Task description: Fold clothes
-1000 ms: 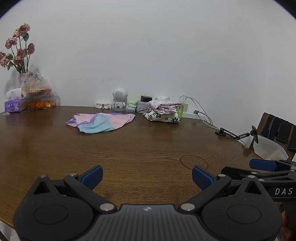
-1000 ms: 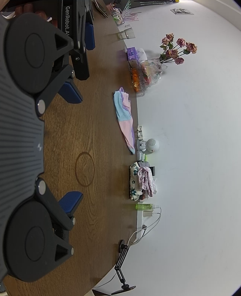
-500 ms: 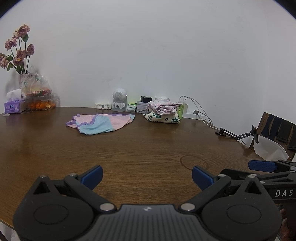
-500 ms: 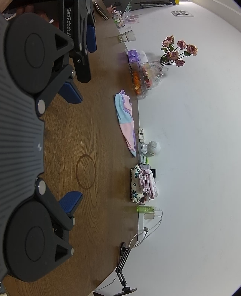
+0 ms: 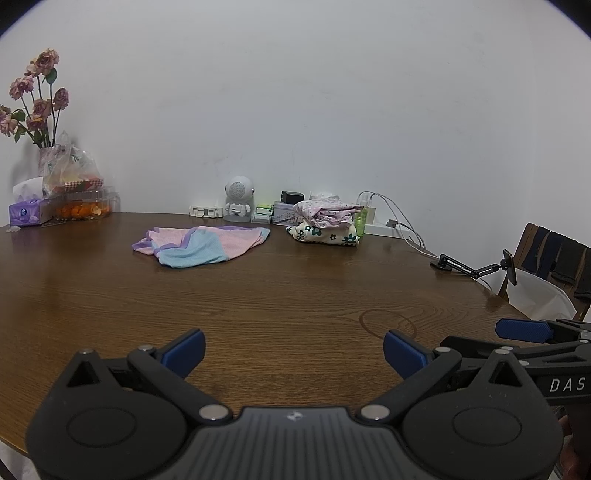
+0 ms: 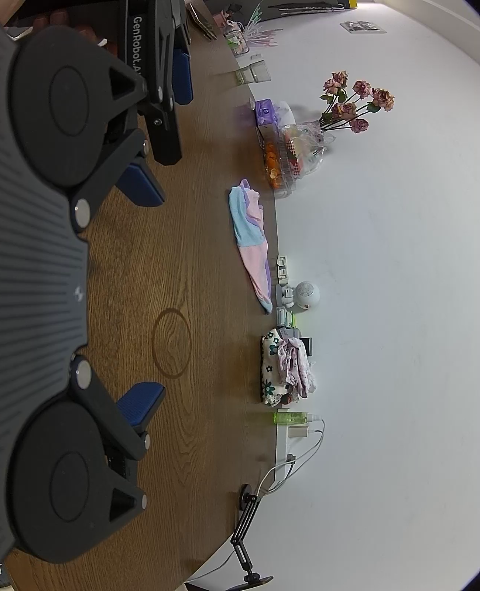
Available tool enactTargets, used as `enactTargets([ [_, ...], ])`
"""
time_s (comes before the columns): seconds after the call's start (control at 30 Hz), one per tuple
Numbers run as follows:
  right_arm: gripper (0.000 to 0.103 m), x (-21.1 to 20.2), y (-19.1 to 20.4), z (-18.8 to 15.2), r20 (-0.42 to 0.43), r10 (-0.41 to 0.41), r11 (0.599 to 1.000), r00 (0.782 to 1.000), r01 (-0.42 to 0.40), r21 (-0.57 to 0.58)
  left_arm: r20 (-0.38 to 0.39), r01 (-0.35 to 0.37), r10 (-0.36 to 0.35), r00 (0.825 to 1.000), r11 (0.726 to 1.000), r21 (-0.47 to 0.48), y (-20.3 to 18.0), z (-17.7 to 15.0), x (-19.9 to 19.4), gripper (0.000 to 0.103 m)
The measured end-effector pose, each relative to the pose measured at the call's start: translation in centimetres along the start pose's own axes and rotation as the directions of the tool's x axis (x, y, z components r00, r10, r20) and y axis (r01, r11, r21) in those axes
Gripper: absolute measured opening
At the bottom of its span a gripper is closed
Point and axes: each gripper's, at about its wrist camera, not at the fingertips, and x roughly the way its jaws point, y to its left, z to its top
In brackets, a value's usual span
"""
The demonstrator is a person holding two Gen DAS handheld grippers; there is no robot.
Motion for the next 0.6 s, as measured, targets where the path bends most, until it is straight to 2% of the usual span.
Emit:
enactTargets([
  [0.6, 0.103, 0.61, -0.13, 0.15, -0.021, 0.008, 1.0, 1.0, -0.007, 0.005, -0.019, -0.005, 0.005, 1.0, 1.0, -0.001, 0.34, 0.02, 0.67, 0.103],
])
